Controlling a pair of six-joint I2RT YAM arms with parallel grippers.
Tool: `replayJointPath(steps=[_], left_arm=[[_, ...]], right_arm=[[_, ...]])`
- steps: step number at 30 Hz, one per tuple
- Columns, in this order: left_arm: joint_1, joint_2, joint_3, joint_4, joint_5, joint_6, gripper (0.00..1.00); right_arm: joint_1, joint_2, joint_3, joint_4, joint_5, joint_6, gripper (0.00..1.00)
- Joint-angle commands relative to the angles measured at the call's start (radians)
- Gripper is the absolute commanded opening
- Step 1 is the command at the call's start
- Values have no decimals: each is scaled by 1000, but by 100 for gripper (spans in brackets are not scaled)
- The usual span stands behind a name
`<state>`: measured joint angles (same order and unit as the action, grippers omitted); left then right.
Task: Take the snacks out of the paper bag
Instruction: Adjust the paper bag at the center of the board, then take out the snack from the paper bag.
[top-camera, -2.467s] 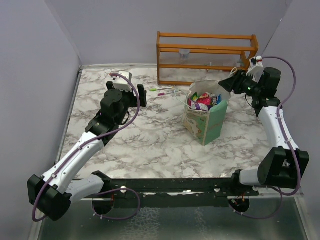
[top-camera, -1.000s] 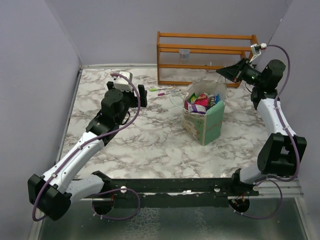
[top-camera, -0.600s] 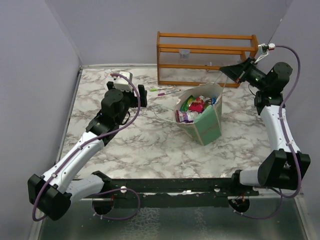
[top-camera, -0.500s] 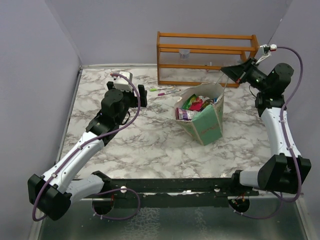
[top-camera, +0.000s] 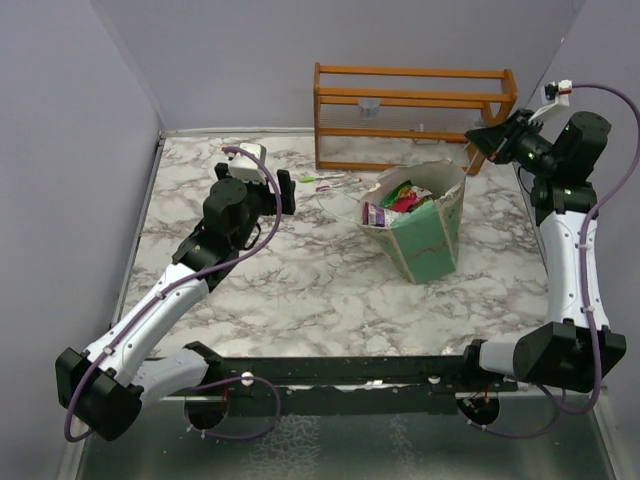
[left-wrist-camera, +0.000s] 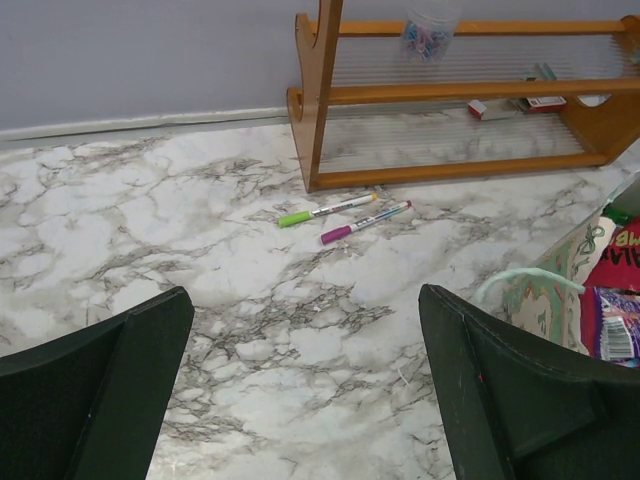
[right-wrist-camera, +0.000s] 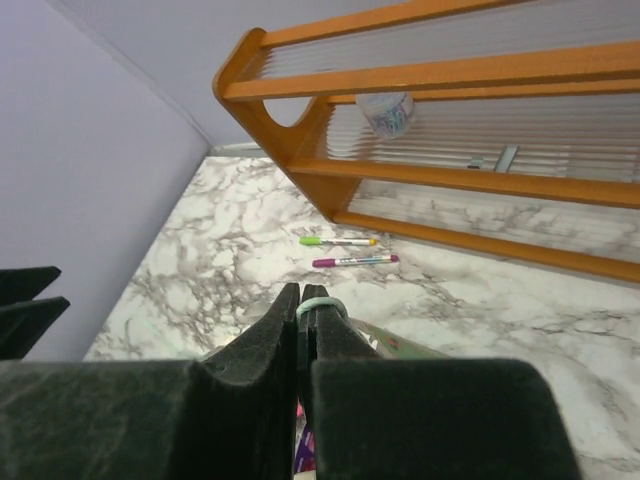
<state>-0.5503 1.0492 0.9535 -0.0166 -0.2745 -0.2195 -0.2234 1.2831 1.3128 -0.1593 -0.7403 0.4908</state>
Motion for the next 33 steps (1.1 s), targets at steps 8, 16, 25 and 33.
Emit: replayJointPath(steps=[8, 16, 25, 33], left_arm=[[-4, -8, 34, 10, 40, -10, 99], [-4, 10, 40, 22, 179, -9, 99], [-4, 28, 34, 66, 367, -17, 99], [-8, 21, 8, 169, 643, -29, 99]], right_arm=[[95, 69, 205, -47, -207, -186, 3], [203, 44, 93, 70, -379, -116, 3], [215, -61, -70, 147, -523, -43, 2], [215, -124, -80, 53, -430, -93, 3]])
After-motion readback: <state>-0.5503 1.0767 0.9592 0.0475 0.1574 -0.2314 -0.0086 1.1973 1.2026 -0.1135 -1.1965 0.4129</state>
